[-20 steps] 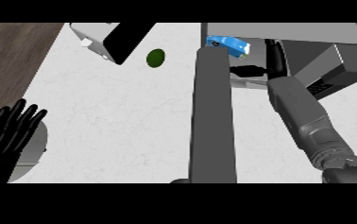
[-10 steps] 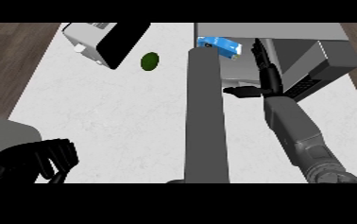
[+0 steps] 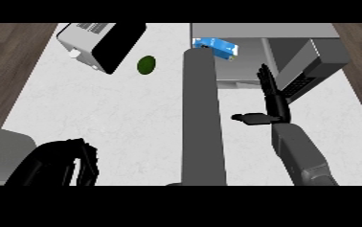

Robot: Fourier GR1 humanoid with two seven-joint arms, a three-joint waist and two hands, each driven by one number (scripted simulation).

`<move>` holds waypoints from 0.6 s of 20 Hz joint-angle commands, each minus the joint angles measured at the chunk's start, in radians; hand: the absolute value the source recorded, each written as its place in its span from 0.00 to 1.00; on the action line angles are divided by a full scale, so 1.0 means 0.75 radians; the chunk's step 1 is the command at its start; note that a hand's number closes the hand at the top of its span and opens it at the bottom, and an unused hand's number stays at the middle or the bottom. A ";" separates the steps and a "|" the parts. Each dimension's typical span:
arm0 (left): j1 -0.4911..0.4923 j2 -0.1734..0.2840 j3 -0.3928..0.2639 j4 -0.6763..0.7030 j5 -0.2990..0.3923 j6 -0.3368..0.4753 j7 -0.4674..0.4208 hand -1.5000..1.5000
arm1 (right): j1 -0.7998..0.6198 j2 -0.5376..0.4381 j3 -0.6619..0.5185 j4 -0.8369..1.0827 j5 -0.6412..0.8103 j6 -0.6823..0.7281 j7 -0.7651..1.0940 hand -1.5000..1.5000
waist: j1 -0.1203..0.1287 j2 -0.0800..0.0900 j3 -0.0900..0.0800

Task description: Pick up the milk, place it into the microwave and close the microwave

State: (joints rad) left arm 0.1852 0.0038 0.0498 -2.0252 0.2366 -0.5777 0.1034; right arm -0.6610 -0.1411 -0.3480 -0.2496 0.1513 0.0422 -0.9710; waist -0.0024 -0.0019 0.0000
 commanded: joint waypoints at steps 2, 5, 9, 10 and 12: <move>-0.058 0.005 -0.074 0.069 -0.089 -0.029 -0.048 1.00 | 0.168 0.017 0.048 -0.167 -0.025 0.056 -0.002 0.00 | -0.009 -0.003 -0.001; -0.127 -0.005 -0.203 0.101 -0.211 0.083 -0.060 1.00 | 0.336 0.008 0.076 -0.238 -0.021 0.095 -0.046 0.00 | -0.027 -0.005 -0.001; -0.203 -0.005 -0.260 0.144 -0.244 0.175 -0.050 1.00 | 0.532 0.008 0.106 -0.499 -0.070 0.153 0.050 0.00 | -0.055 -0.013 -0.004; -0.186 -0.005 -0.337 0.210 -0.309 0.185 -0.127 1.00 | 0.584 0.043 0.121 -0.572 -0.074 0.128 0.030 0.00 | -0.041 -0.009 -0.003; -0.331 -0.005 -0.394 0.305 -0.403 0.248 -0.112 1.00 | 0.641 -0.058 0.117 -0.597 -0.082 0.225 0.019 0.00 | -0.061 -0.005 -0.003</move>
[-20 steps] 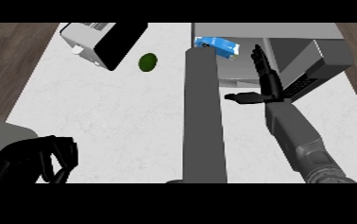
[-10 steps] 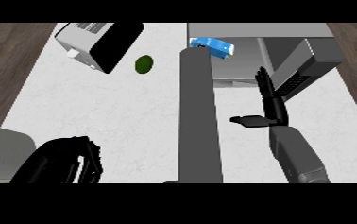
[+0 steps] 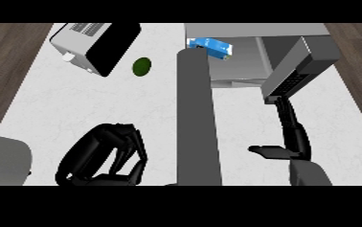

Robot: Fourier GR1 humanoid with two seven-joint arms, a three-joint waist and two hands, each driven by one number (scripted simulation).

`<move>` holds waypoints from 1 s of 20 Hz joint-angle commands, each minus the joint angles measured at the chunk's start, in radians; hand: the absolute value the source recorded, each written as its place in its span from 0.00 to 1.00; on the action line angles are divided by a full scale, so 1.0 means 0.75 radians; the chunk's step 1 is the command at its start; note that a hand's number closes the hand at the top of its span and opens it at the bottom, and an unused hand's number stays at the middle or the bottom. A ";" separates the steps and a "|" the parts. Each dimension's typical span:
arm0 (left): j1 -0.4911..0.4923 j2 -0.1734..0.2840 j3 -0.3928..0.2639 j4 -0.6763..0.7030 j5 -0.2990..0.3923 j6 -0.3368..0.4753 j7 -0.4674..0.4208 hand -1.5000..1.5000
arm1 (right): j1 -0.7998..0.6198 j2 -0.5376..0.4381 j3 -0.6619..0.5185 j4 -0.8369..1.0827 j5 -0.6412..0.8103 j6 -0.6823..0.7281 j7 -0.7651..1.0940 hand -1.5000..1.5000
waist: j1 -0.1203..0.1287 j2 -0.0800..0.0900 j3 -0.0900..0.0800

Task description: Pick up the milk, place it into the microwave and close the microwave

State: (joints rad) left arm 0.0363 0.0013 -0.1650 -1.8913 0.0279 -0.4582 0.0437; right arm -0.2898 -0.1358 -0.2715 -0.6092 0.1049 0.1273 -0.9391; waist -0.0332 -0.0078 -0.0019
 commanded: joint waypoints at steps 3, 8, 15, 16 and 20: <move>-0.230 -0.002 -0.195 0.351 -0.129 0.162 -0.139 1.00 | 0.258 0.009 0.051 -0.299 -0.041 0.082 0.026 0.00 | -0.005 0.007 0.000; -0.313 -0.002 -0.373 0.637 -0.285 0.274 -0.247 1.00 | 0.423 -0.036 0.074 -0.501 -0.052 0.127 0.031 0.00 | -0.011 0.011 0.000; -0.495 -0.001 -0.650 1.043 -0.203 0.664 -0.433 1.00 | 0.615 -0.067 0.148 -0.854 -0.080 0.220 0.097 0.00 | -0.030 0.016 -0.001; -0.463 -0.001 -0.632 1.112 -0.223 0.690 -0.554 1.00 | 0.641 -0.143 0.117 -0.878 -0.129 0.310 0.089 0.00 | -0.028 0.017 -0.002; -0.575 -0.001 -0.750 1.219 -0.037 0.907 -0.645 1.00 | 0.707 -0.157 0.124 -1.050 -0.235 0.391 0.147 0.00 | -0.052 0.020 -0.003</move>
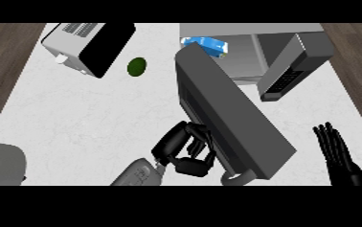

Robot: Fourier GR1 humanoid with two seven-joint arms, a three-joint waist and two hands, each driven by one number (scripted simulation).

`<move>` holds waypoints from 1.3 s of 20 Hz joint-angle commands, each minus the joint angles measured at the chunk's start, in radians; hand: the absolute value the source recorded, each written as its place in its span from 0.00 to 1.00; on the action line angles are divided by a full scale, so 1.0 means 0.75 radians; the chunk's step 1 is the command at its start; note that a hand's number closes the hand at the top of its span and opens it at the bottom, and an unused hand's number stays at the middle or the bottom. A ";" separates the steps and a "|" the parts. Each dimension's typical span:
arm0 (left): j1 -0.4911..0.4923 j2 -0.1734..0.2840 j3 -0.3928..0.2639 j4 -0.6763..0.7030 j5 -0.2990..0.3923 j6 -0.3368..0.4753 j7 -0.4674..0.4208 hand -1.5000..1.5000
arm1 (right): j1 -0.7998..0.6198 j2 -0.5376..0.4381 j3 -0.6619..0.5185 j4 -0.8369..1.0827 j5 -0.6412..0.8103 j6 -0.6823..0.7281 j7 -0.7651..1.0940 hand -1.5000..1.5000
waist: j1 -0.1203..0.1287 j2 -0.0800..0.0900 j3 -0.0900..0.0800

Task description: Pick up the milk, place it into the microwave and close the microwave

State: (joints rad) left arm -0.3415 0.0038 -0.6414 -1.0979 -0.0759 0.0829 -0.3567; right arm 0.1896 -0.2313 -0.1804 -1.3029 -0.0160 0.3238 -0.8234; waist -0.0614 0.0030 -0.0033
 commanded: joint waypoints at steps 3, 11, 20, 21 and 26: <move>-0.138 -0.005 -0.177 0.201 0.232 0.248 -0.127 1.00 | 0.071 -0.020 0.024 -0.294 -0.165 0.147 0.129 0.00 | -0.042 0.008 -0.003; -0.313 -0.005 -0.359 0.300 0.521 0.341 -0.076 1.00 | 0.104 -0.078 0.068 -0.514 -0.247 0.189 0.249 0.00 | -0.100 0.020 -0.003; -0.382 -0.005 -0.396 0.238 0.757 0.537 -0.200 1.00 | 0.084 -0.141 0.089 -0.630 -0.299 0.240 0.349 0.00 | -0.185 0.038 -0.006; -0.401 -0.005 -0.392 0.228 0.778 0.558 -0.207 1.00 | 0.078 -0.144 0.097 -0.639 -0.303 0.244 0.367 0.00 | -0.194 0.040 -0.007; -0.450 -0.005 -0.330 0.221 0.915 0.713 -0.230 1.00 | 0.036 -0.213 0.054 -0.659 -0.314 0.257 0.408 0.00 | -0.200 0.049 -0.006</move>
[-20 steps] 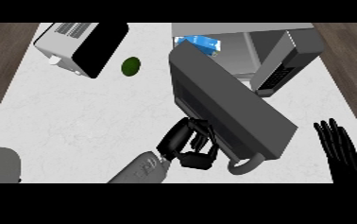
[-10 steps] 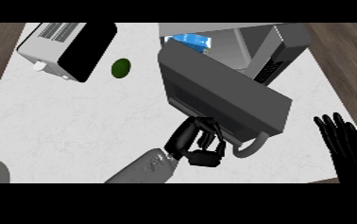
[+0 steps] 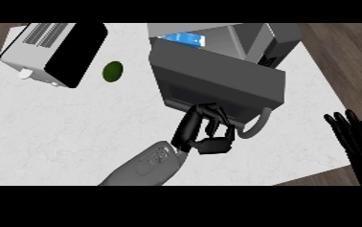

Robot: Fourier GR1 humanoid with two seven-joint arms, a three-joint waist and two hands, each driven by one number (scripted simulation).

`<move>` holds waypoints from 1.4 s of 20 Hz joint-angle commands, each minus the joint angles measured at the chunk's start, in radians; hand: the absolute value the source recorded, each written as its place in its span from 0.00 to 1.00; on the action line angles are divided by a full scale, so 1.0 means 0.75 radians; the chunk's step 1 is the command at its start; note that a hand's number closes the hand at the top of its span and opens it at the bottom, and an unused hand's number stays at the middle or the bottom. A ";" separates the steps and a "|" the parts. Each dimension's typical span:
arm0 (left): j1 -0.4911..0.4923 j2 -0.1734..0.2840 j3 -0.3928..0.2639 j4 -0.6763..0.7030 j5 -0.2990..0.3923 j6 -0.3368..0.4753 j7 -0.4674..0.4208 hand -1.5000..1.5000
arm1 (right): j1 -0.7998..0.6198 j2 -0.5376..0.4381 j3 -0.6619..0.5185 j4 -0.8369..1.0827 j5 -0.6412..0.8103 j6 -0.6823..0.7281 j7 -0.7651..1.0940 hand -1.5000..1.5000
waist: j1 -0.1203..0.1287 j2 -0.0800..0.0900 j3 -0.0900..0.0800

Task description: Pick up the milk, place it into the microwave and close the microwave

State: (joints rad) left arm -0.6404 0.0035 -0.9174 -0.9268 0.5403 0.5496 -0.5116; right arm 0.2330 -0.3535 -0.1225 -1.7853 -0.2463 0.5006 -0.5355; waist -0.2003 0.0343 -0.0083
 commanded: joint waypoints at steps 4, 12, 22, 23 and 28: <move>-0.133 -0.005 0.051 0.048 0.160 0.157 -0.006 0.00 | -0.071 -0.071 -0.058 -0.045 -0.064 0.014 0.066 0.00 | -0.048 0.017 0.001; -0.270 -0.005 0.114 0.130 0.295 0.268 0.060 0.00 | -0.208 -0.244 -0.235 -0.136 0.138 -0.098 0.027 1.00 | -0.115 0.025 -0.001; -0.308 -0.005 0.158 0.139 0.461 0.330 -0.025 0.00 | -0.316 -0.303 -0.272 -0.117 0.210 -0.154 0.043 1.00 | -0.109 0.060 0.003; -0.324 -0.005 0.160 0.150 0.466 0.323 -0.028 0.00 | -0.330 -0.309 -0.274 -0.114 0.215 -0.159 0.046 1.00 | -0.107 0.066 0.003; -0.342 -0.005 0.140 0.164 0.508 0.340 -0.057 0.00 | -0.369 -0.333 -0.276 -0.093 0.216 -0.150 0.052 1.00 | -0.119 0.073 0.006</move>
State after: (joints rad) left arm -0.8251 -0.0004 -0.8681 -0.8646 0.8875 0.7795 -0.5536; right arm -0.0219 -0.5879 -0.3266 -1.8640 -0.0896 0.3850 -0.4965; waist -0.2804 0.0793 -0.0045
